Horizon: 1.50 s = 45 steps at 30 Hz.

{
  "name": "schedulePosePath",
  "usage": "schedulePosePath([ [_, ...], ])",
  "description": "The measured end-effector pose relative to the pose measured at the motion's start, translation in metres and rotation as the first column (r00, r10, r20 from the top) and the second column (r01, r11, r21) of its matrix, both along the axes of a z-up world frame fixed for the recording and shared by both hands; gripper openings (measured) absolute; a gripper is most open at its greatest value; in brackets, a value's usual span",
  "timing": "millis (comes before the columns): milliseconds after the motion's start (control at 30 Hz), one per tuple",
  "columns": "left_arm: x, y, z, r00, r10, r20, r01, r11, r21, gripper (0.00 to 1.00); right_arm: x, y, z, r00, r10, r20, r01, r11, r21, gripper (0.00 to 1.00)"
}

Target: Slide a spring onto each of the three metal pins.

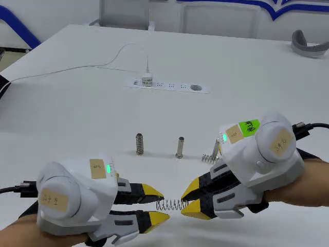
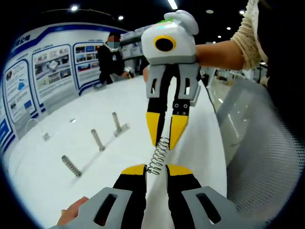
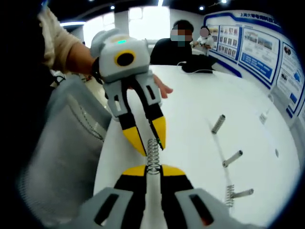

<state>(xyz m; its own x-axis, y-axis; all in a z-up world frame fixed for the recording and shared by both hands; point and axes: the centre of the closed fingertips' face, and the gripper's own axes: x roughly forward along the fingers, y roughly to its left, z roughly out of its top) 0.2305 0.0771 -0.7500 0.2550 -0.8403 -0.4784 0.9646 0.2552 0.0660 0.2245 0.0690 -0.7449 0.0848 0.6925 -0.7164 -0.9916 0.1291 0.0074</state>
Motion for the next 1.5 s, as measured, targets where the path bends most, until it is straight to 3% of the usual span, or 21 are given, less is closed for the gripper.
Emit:
schedulePosePath([
  [100,0.001,0.0,0.0,1.0,0.003,0.004,-0.003,1.0,0.0,0.13,-0.002,0.002,0.004,1.0,0.002,-0.008,-0.002,1.0,0.006,0.12],
  [300,0.0,0.001,0.0,1.0,0.004,0.001,-0.004,1.0,-0.002,0.12,0.0,0.01,0.021,1.0,-0.012,-0.021,0.014,0.997,0.07,0.12],
  [800,0.001,-0.004,0.003,0.999,0.033,-0.026,-0.034,0.999,-0.039,0.11,0.005,0.028,0.04,0.999,-0.041,0.0,0.04,0.984,0.172,0.12],
  [1100,0.005,-0.006,0.007,0.998,0.054,-0.029,-0.056,0.996,-0.063,0.12,0.007,0.035,0.046,0.998,-0.058,0.017,0.054,0.978,0.203,0.11],
  [1300,0.01,-0.002,0.011,0.994,0.091,-0.058,-0.097,0.99,-0.107,0.21,0.007,0.033,0.045,0.998,-0.068,0.015,0.064,0.977,0.203,0.11],
  [1500,0.013,0.0,0.011,0.991,0.116,-0.069,-0.124,0.985,-0.12,0.32,0.013,0.032,0.048,0.996,-0.087,0.021,0.08,0.974,0.212,0.11],
])
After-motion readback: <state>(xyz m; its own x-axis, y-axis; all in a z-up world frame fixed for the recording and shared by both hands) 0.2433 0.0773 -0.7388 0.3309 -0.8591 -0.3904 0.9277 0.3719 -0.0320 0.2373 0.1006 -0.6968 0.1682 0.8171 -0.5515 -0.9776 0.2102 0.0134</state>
